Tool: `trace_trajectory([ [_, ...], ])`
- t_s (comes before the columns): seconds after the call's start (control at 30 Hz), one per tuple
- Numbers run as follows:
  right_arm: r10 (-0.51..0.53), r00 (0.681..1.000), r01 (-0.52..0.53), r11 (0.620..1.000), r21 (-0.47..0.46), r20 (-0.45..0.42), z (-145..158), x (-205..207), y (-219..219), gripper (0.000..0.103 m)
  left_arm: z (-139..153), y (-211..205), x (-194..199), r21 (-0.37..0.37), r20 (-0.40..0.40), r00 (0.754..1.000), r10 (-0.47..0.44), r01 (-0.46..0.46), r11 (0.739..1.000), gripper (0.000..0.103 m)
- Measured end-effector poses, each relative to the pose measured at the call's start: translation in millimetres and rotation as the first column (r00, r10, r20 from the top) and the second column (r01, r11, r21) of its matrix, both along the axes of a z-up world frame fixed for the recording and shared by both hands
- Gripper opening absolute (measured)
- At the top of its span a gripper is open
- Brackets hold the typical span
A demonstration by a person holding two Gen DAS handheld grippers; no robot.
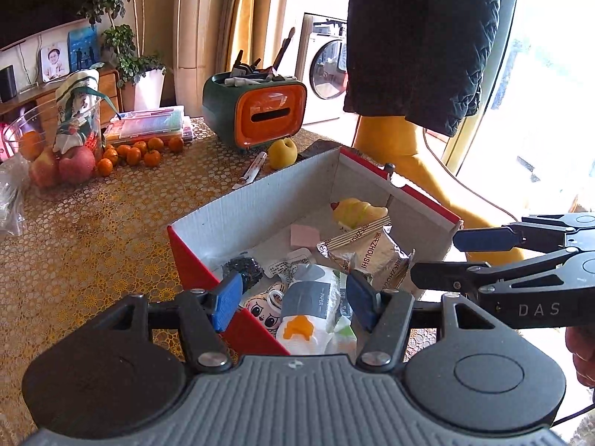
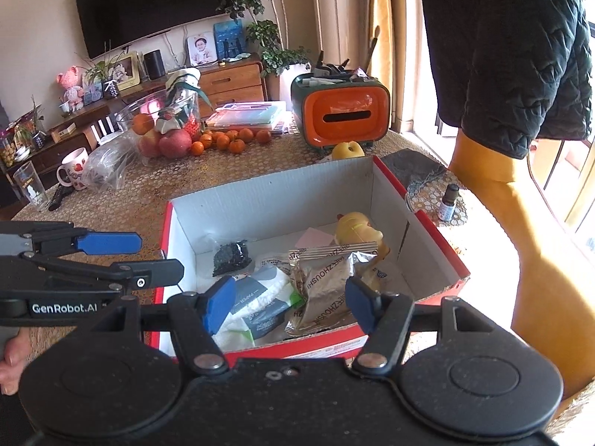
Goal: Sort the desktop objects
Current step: 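Withdraw both open tools up and away from the red box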
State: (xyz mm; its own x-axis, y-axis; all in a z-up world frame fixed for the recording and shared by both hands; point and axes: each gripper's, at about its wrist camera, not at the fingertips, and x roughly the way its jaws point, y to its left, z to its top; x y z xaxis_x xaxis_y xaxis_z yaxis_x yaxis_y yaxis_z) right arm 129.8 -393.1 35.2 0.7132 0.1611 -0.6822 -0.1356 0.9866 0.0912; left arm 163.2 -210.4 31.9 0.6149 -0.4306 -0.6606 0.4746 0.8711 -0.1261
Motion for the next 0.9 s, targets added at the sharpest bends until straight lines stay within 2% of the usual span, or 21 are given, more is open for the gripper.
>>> trace_trajectory([
  [0.13, 0.025, 0.999, -0.024, 1.0, -0.009, 0.025, 0, -13, 7, 0.068, 3, 9, -14, -0.02, 0.02, 1.0, 0.005, -0.004, 1.0, 0.067],
  [0.27, 0.041, 0.997, -0.043, 0.999, 0.024, 0.061, 3, -26, 9, 0.076, 6, 16, -26, -0.024, 0.042, 0.999, 0.005, -0.004, 1.0, 0.071],
  [0.37, 0.047, 0.995, -0.05, 0.999, 0.022, 0.087, 5, -33, 12, 0.078, 5, 19, -34, -0.012, 0.059, 0.998, 0.004, -0.003, 1.0, 0.072],
  [0.5, 0.065, 0.991, -0.068, 0.998, 0.016, 0.113, 6, -43, 16, 0.087, 5, 23, -41, 0.004, 0.084, 0.996, 0.012, -0.012, 1.0, 0.078],
  [0.7, 0.08, 0.987, -0.08, 0.997, -0.009, 0.141, 5, -55, 22, 0.094, 5, 30, -45, -0.013, 0.08, 0.997, 0.017, -0.017, 1.0, 0.083],
  [0.9, 0.044, 0.985, -0.045, 0.999, -0.002, 0.167, 4, -64, 16, 0.101, 5, 28, -51, -0.012, 0.092, 0.996, 0.0, 0.001, 1.0, 0.102],
])
